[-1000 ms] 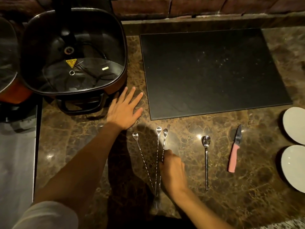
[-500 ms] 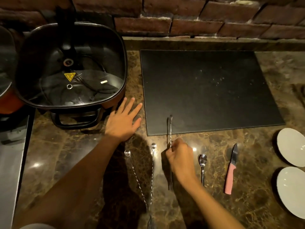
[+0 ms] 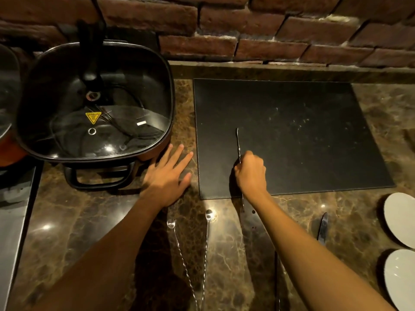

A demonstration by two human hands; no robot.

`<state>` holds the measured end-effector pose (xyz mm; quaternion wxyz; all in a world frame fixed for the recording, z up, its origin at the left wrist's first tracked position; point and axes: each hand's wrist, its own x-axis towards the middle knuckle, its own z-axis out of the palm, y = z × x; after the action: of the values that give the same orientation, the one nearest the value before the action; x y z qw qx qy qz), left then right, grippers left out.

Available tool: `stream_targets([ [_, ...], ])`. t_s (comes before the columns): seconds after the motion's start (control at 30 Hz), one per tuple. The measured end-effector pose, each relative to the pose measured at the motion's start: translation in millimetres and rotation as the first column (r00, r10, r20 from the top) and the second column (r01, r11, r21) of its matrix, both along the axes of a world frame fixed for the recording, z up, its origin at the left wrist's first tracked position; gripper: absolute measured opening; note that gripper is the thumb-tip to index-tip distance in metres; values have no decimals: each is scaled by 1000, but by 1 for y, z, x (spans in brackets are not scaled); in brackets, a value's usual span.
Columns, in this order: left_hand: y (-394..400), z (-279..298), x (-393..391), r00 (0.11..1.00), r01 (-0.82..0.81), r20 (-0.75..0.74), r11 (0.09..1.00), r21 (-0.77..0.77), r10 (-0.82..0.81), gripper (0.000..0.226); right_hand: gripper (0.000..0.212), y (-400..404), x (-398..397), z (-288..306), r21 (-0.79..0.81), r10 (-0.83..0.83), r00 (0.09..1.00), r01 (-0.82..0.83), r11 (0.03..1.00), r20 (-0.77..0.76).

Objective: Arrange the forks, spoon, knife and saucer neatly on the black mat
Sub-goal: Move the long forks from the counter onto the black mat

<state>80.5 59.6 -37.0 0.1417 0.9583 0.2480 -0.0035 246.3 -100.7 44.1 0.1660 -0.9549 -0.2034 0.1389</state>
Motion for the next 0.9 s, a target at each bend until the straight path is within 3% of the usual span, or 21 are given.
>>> stream_targets([
  [0.27,1,2,1,999,-15,-29,999,-39,13,63,16,-6,2,1,52,-26,998,30,998,-62],
  [0.4,0,6,2,999,-10,-41,998,-56,8,63,15,-25,-14,5,98,-31,999,32,995,-10],
  [0.5,0,7,2,999,-14,-48,998,-61,11,63,10,-47,-53,9,168,-56,988,80,982,-146],
  [0.63,-1,9,2,999,-5,-49,999,-49,2,63,16,-72,-130,2,105,64,919,-25,994,-389],
  [0.83,0,10,1,998,2,-59,999,-52,-5,62,23,-105,-192,-2,20,137,896,-142,990,-422],
  [0.9,0,10,2,999,1,-55,999,-50,-4,62,16,-107,-200,-1,-16,145,905,-165,986,-400],
])
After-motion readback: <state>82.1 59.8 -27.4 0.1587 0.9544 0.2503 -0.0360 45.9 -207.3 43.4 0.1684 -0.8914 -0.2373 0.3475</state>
